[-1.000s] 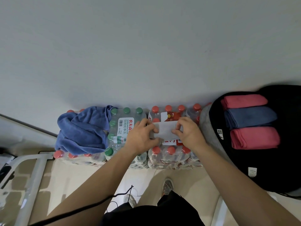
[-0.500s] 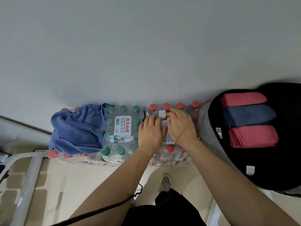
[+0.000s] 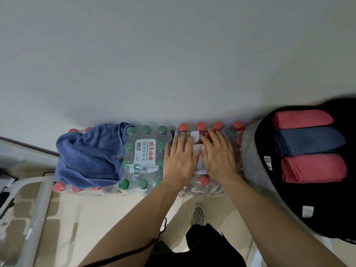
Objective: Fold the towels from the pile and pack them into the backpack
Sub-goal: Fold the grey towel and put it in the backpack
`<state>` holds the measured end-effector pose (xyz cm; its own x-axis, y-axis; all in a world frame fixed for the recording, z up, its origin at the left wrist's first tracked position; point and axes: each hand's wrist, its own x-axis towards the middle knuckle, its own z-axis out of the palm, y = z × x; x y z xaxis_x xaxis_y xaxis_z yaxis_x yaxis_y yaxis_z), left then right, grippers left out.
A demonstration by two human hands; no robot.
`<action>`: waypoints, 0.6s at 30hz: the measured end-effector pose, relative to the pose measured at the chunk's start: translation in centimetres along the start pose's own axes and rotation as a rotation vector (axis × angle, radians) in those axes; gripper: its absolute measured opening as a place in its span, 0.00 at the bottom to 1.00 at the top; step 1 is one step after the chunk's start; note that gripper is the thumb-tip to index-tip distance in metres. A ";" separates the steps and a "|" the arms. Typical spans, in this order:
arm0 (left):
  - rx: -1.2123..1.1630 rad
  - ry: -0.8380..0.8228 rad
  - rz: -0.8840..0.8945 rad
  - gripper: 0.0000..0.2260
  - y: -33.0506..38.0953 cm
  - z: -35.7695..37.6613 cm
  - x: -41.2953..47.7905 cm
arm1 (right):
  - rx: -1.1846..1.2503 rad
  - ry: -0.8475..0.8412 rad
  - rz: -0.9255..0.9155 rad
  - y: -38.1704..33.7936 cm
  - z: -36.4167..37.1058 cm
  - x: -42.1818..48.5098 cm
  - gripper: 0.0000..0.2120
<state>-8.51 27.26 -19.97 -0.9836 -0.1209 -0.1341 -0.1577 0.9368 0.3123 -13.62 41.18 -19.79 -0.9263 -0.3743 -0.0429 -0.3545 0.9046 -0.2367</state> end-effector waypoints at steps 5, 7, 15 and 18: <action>-0.150 -0.068 0.130 0.26 -1.7 -0.5 0.0 | -0.106 -0.088 -0.040 -0.3 -0.9 -0.1 0.25; -0.190 -0.072 0.193 0.25 -2.6 -0.9 -0.5 | -0.152 -0.108 -0.086 -0.4 -1.5 -0.7 0.25; -0.033 -0.207 0.283 0.21 -2.3 -6.1 -1.5 | 0.094 -0.323 -0.080 0.5 -6.6 -6.1 0.26; -0.093 -0.261 0.385 0.20 -0.4 -8.1 -1.6 | 0.331 -0.269 0.039 1.6 -9.1 -8.6 0.27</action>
<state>-7.58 24.43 -12.26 -0.9190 0.3271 -0.2199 0.1953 0.8625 0.4670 -7.38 47.76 -10.93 -0.8565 -0.4209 -0.2988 -0.2198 0.8212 -0.5267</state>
